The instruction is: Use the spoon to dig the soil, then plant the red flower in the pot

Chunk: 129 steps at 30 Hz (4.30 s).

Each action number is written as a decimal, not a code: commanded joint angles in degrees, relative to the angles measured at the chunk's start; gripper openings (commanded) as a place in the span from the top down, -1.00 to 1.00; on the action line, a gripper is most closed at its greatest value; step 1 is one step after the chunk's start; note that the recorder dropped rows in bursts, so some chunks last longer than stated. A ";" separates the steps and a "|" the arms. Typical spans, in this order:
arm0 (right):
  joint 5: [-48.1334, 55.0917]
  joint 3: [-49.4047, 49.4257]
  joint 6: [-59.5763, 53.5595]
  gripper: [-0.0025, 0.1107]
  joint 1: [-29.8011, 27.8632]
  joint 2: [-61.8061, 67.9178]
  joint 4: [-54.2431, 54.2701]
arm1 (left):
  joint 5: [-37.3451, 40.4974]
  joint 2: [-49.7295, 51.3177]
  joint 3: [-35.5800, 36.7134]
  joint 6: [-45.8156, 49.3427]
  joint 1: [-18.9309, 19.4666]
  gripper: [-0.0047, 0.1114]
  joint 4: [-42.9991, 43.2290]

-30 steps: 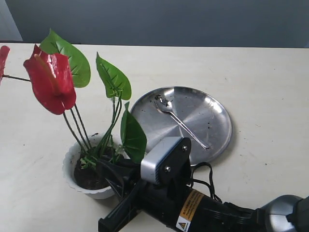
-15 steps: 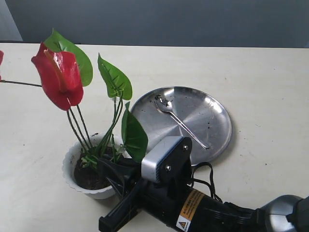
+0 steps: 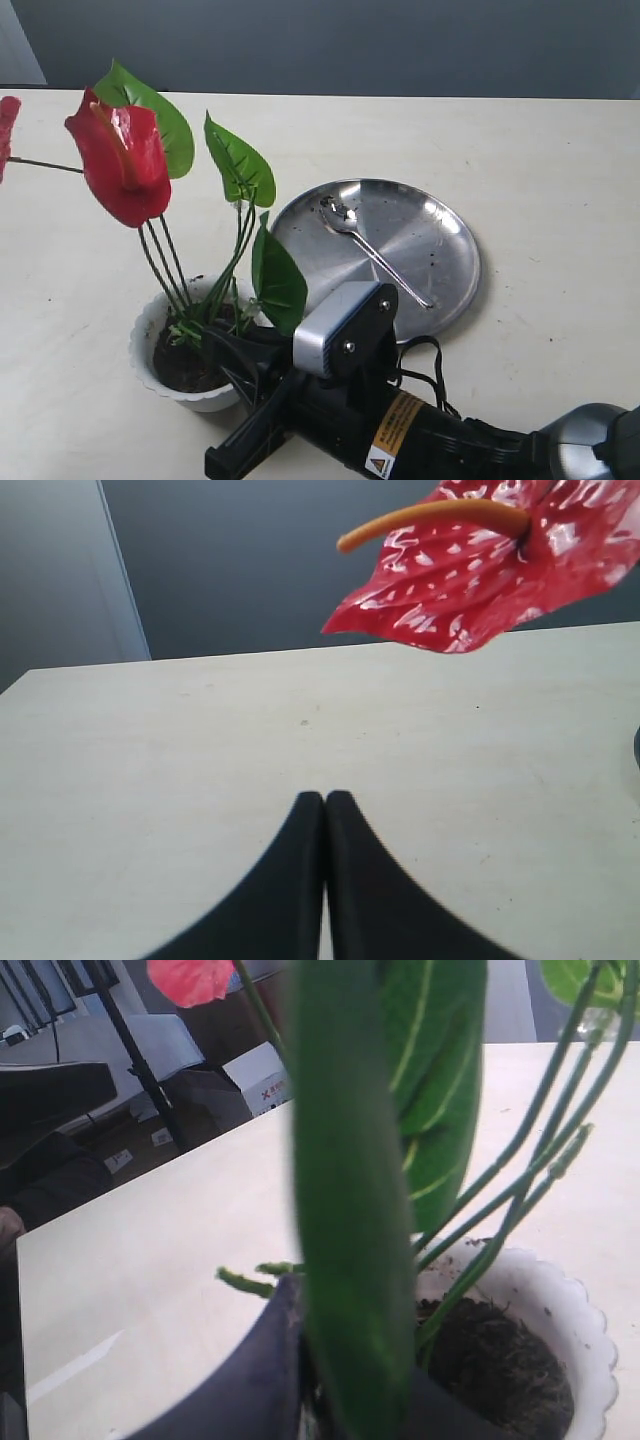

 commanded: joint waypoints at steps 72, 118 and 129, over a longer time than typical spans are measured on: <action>12.10 -0.61 -83.40 0.97 -19.23 -65.22 67.18 | -0.01 -0.13 -0.02 -0.13 -0.10 0.91 0.14; 80.12 23.04 -83.40 0.97 -56.31 -106.37 -11.04 | -0.01 -0.13 -0.02 -0.13 -0.10 0.91 0.14; 91.64 23.04 -82.54 0.97 -56.31 -107.15 5.51 | -0.01 -0.13 -0.02 -0.13 -0.10 0.91 0.14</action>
